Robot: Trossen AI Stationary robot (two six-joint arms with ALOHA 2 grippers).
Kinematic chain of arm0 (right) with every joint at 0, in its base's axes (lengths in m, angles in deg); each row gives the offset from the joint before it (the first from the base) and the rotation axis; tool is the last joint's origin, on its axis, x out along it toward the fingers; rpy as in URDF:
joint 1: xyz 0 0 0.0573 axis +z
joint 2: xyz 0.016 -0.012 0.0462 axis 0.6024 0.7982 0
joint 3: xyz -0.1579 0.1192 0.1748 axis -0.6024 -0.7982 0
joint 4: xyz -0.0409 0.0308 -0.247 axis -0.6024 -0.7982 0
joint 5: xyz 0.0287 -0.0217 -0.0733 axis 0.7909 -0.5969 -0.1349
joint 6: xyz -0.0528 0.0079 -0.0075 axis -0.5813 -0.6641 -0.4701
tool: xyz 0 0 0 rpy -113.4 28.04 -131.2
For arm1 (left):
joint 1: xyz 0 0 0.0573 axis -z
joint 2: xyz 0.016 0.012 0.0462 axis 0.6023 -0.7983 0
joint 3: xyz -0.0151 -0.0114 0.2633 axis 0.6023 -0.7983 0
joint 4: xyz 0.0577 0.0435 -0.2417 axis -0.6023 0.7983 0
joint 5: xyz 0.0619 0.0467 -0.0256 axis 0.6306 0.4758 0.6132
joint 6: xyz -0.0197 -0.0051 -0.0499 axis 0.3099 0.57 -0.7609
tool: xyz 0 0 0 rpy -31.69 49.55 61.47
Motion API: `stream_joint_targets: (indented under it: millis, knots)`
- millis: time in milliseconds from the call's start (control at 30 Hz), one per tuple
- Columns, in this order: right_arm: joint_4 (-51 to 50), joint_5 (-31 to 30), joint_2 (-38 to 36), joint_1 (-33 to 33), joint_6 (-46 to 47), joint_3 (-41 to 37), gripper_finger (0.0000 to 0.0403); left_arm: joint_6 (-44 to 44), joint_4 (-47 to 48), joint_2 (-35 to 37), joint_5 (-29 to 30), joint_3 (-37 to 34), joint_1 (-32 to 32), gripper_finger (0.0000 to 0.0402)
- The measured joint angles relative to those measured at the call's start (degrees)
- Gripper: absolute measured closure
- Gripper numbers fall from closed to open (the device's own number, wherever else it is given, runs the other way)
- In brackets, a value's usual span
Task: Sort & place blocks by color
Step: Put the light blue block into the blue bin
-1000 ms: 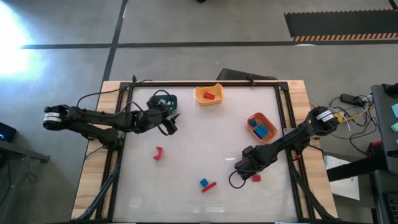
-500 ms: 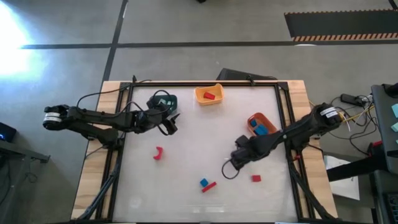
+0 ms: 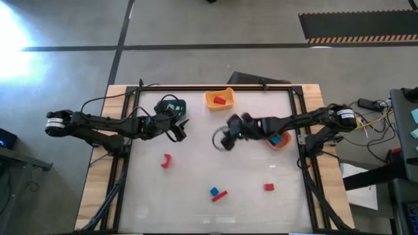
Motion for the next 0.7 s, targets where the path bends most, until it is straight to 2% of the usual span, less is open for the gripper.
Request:
stream_joint_targets:
  millis: [167, 300, 700]
  knots:
    - [20.2, -1.1, 1.6, -5.1, -13.1, -0.6, 0.0274, 0.0, 0.0, 0.0, 0.0, 0.0, 0.0, 0.0182]
    - [27.3, -1.1, 2.1, -7.9, -18.6, -0.8, 0.0274, 0.0, 0.0, 0.0, 0.0, -0.1, 0.0, 0.0182]
    - [28.8, -1.0, 2.2, -10.7, -21.1, -0.9, 0.0273, 0.0, 0.1, 0.0, 0.2, -1.1, 0.0, 0.0182]
